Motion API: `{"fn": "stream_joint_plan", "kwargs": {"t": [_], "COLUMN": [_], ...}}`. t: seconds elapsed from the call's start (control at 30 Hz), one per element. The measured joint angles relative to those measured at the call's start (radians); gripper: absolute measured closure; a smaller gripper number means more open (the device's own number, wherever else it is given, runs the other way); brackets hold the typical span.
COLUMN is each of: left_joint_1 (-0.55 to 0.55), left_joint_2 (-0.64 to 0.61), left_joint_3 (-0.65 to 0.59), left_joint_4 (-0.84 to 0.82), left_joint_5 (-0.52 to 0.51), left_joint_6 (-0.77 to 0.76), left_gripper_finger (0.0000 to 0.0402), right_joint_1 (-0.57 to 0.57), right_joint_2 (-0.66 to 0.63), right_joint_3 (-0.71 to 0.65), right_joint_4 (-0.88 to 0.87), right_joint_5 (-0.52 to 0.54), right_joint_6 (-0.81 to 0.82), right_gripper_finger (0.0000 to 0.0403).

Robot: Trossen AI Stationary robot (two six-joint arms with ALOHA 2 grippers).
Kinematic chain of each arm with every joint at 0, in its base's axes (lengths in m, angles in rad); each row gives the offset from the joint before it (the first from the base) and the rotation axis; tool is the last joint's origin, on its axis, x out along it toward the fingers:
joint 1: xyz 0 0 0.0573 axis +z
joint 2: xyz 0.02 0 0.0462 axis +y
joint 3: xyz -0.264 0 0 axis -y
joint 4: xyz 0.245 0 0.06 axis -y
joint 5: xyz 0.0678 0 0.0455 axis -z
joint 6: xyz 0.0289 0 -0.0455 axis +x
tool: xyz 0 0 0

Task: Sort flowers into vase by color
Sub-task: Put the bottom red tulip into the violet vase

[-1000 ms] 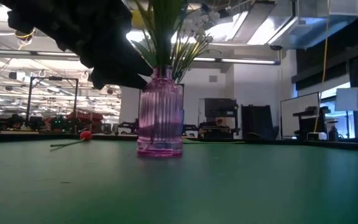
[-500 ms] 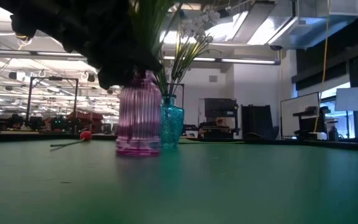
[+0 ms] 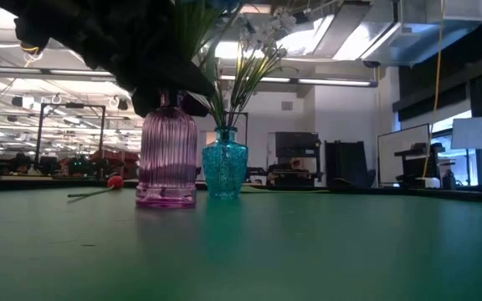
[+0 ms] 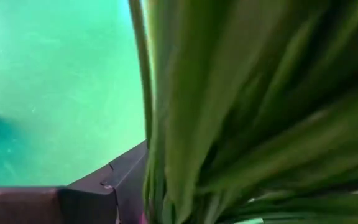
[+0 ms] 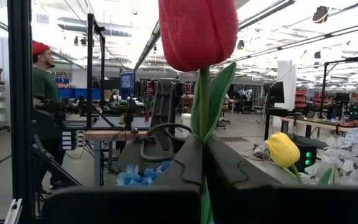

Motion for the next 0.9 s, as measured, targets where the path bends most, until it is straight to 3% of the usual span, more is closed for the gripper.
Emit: {"fn": "stream_joint_plan", "kwargs": {"t": [0.27,0.7,0.9], "left_joint_1": [0.019,-0.034,-0.034], "left_joint_2": [-0.110,-0.104,-0.104], "left_joint_3": [0.000,-0.017,-0.018], "left_joint_4": [-0.194,-0.226,-0.235], "left_joint_5": [-0.023,-0.062,-0.068], "left_joint_6": [0.004,-0.002,-0.002], "left_gripper_finger": [0.0159,0.0161,0.0194], "right_joint_1": [0.000,0.000,-0.010], "right_joint_2": [0.000,0.000,0.000], "right_joint_3": [0.000,0.000,0.002], "right_joint_4": [-0.001,-0.007,-0.006], "right_joint_5": [0.010,0.027,0.032], "right_joint_6": [-0.001,0.000,0.000], "right_gripper_finger": [0.0400,0.0400,0.0400]}}
